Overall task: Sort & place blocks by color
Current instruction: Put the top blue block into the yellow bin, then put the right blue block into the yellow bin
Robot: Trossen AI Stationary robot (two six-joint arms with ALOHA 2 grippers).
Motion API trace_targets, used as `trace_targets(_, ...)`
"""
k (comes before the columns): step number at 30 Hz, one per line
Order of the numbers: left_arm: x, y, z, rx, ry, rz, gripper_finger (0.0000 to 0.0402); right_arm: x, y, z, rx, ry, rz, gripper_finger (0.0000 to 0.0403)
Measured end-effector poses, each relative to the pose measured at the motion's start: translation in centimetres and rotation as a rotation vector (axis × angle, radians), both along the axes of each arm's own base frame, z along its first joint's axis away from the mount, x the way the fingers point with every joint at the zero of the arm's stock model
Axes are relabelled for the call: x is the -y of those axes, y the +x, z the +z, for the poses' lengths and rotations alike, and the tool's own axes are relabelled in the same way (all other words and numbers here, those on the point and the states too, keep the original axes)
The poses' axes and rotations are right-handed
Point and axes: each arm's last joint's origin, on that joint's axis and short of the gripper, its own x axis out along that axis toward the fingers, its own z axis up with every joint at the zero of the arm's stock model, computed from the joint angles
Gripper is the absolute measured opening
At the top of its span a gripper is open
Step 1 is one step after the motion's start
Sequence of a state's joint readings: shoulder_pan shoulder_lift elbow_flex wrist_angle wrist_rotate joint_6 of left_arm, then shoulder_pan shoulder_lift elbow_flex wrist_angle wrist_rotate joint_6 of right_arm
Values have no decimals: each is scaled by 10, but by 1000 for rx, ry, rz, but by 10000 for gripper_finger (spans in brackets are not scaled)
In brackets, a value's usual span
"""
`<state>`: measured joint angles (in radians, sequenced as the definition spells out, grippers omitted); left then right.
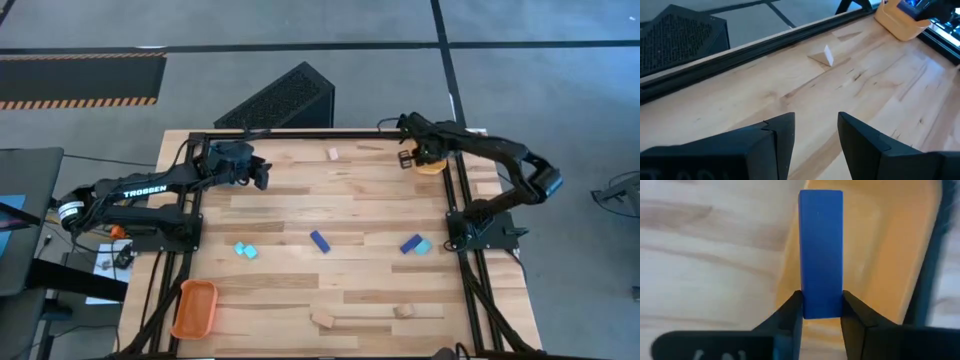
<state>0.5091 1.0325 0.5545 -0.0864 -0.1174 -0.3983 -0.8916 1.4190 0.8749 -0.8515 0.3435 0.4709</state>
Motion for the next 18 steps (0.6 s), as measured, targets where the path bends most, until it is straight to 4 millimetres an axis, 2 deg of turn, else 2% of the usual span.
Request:
trace_targets(7,0,0,-1,-38,32,-35,134,4,1,-4,0,-20,-84,201)
trace_targets(10,1,-1,-2,-48,30,-39,134,4,1,-4,8,-22,-92,225)
trace_targets(14,2,-1,-3,-41,-4,-44,134,-1,3,3,31,-43,-73,231)
trace_targets(18,3,0,-2,-27,2,-34,134,-23,18,19,109,-77,35,220)
